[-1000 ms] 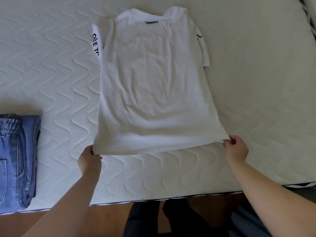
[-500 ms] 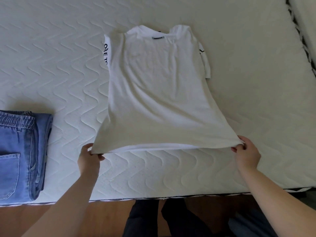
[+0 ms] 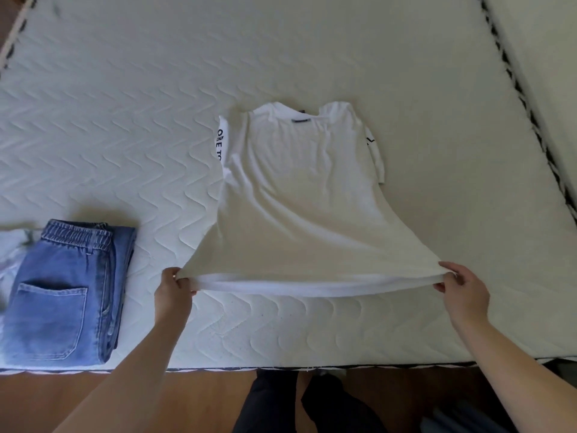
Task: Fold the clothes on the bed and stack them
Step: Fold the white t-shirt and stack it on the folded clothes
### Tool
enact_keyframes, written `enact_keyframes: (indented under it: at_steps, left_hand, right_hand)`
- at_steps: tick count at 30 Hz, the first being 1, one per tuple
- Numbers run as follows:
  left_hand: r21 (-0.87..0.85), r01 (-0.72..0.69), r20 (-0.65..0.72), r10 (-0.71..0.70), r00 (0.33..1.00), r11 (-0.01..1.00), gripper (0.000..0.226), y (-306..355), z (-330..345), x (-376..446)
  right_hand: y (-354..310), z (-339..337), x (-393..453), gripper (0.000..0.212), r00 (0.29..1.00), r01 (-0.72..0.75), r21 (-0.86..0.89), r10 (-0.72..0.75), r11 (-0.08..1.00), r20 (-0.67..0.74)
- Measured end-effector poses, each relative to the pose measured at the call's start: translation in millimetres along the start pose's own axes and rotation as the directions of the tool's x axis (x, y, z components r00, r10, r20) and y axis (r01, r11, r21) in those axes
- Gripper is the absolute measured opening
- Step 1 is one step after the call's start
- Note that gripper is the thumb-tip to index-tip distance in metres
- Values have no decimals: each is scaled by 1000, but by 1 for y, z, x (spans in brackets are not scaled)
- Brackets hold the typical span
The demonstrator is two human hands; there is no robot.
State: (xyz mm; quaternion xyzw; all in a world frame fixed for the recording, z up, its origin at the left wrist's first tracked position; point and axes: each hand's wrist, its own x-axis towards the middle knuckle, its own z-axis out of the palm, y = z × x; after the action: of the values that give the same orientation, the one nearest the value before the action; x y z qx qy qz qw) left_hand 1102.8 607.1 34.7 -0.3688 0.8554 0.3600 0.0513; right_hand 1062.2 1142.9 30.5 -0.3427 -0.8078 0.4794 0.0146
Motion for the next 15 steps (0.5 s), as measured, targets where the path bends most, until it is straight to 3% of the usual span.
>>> enact_keyframes:
  at_steps: [6,12,15]
  left_hand:
    - [-161,-35,21,39,999,986,35,55,-30,9]
    - [-277,-100,-30,95,995,956,27,134,-101,49]
    - [-357,-134,-29,132,991,924,28,189,-143,81]
  right_hand:
    - [-74,-1,-6,29,996,11,114,-21,993,92]
    - [-183,-13,18,28,1000,-29,295,25,955,18]
    - [-256,-17,31,31,999,26,328,-37,944,25]
